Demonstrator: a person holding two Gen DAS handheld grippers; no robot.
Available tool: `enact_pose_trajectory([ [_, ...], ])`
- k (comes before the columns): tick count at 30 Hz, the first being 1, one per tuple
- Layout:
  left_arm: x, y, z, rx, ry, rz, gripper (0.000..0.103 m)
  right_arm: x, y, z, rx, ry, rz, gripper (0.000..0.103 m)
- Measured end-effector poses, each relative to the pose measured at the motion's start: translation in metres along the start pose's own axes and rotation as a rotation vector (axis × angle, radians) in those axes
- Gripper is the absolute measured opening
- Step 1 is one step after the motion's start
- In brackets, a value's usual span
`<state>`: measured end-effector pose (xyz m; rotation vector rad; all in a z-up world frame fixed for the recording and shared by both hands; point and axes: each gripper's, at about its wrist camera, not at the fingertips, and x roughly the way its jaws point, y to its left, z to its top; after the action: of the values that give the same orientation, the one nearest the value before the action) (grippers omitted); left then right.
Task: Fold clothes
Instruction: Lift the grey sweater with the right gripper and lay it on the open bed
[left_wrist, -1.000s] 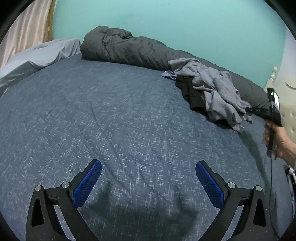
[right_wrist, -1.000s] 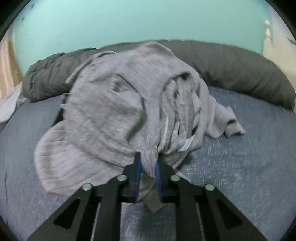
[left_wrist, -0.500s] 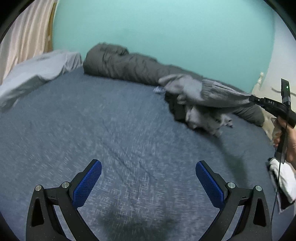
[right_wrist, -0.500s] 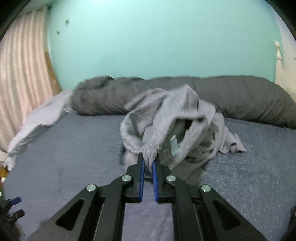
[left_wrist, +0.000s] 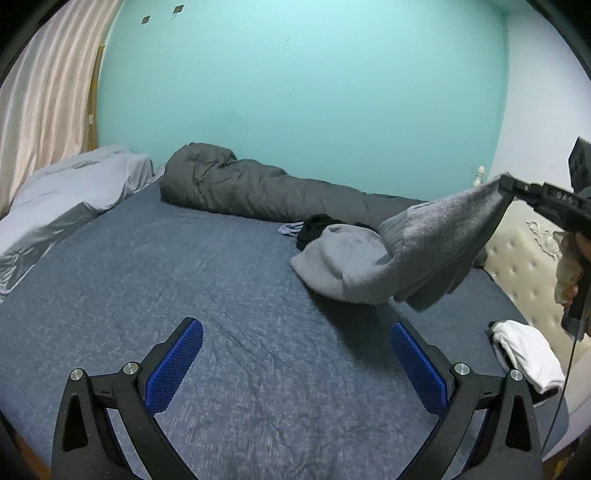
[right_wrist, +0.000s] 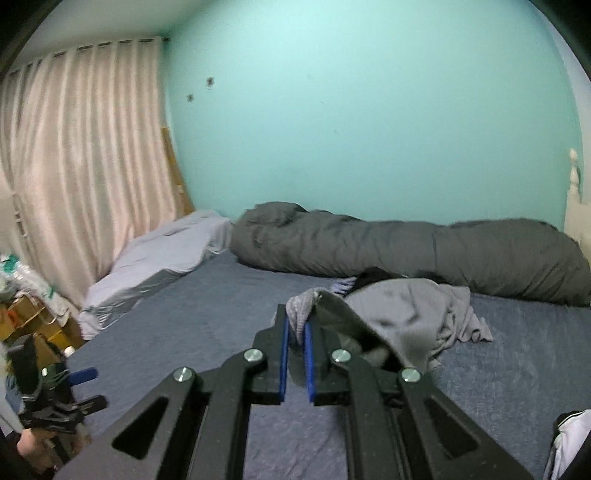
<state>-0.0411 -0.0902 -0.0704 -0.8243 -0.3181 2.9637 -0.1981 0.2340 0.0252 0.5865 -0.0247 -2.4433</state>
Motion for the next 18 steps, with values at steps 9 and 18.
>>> enact_pose_trajectory([
  [9,-0.045,-0.005,0.007,0.013,-0.023,-0.017,0.103,-0.075,0.049,0.039,-0.04,-0.069,0.04,0.007],
  [18,-0.064,-0.016,0.017,0.027,-0.053,-0.044,0.103,-0.124,0.085,0.076,-0.093,-0.139,0.099,0.007],
])
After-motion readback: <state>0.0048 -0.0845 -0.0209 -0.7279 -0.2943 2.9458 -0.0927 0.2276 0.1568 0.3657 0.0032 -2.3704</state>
